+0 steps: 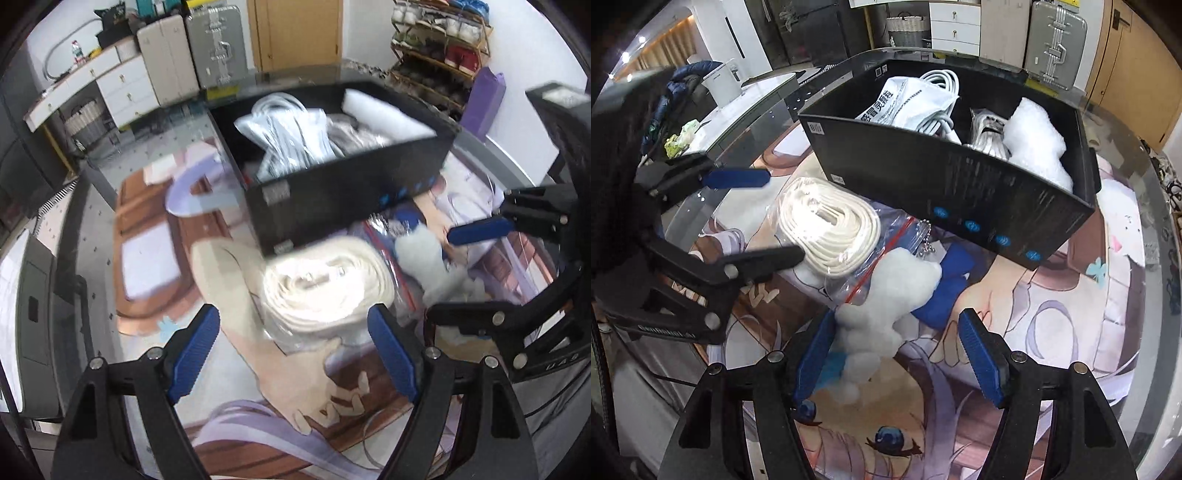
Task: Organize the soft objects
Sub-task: 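Move both open tools back to the remaining pile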
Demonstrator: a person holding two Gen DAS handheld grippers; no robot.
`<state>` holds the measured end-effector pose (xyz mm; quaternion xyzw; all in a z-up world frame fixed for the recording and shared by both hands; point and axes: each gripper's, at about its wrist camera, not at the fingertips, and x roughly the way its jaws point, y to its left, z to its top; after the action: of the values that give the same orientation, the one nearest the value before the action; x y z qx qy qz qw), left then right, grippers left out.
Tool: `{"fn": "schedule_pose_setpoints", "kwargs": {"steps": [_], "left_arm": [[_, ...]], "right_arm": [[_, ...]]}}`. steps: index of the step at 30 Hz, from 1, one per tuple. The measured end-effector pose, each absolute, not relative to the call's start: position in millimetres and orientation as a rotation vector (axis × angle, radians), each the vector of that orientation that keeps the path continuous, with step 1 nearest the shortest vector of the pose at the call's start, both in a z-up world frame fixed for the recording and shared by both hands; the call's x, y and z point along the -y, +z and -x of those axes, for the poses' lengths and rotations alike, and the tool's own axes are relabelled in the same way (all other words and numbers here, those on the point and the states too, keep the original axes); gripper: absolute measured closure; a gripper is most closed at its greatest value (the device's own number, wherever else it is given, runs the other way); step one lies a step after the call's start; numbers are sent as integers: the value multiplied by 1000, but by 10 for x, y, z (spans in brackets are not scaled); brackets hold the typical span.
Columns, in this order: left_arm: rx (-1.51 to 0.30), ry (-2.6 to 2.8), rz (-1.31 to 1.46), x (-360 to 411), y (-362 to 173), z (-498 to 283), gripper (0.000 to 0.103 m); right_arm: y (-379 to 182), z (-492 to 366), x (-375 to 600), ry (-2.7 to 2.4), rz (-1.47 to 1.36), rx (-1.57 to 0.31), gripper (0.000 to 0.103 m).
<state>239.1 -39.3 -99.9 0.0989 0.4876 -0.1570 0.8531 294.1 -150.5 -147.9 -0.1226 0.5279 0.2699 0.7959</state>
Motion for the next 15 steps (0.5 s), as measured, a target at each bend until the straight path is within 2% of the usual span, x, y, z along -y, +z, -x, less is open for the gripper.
{"fn": "schedule_pose_setpoints", "kwargs": {"steps": [15], "left_arm": [[-1076, -530, -248, 884, -1035, -2052, 21]], "right_arm": [[-1468, -2992, 1885, 510, 275, -1138, 33]]}}
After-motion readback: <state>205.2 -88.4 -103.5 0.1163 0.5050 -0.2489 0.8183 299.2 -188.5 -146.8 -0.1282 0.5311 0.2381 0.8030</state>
